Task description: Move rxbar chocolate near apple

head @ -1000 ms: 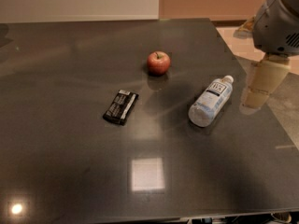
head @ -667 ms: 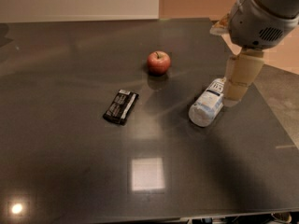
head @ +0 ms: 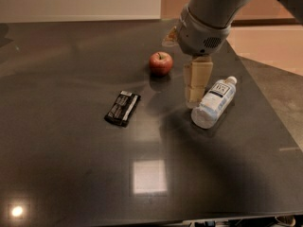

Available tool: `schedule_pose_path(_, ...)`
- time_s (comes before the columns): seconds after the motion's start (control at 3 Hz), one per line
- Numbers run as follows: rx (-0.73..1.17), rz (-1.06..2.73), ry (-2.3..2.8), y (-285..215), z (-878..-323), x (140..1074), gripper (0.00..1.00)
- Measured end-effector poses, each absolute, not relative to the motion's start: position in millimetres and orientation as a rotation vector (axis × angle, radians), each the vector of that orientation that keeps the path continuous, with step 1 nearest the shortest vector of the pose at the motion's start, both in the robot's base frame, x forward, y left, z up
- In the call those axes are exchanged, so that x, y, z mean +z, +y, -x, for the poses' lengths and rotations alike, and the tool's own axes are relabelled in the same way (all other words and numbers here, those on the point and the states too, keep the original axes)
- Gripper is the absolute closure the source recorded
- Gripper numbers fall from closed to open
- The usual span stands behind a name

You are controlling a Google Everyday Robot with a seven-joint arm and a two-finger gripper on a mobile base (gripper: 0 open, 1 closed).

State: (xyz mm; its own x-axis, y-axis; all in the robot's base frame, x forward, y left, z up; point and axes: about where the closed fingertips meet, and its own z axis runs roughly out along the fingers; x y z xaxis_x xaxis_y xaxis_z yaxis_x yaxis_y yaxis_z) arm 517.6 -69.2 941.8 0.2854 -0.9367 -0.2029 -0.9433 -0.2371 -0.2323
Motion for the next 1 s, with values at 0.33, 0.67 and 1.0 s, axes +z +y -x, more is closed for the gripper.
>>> schedule_pose_path(0.33,0.112,2.405,1.56,-31.1,-525.7,921.2,0.0)
schedule_pose_path(0.67,0.175,2.555,1.37,4.7,-525.6,902.2,0.0)
schedule_pose_path(1.0,0.188,2.675,1.218,30.0,-530.5,884.5,0.0)
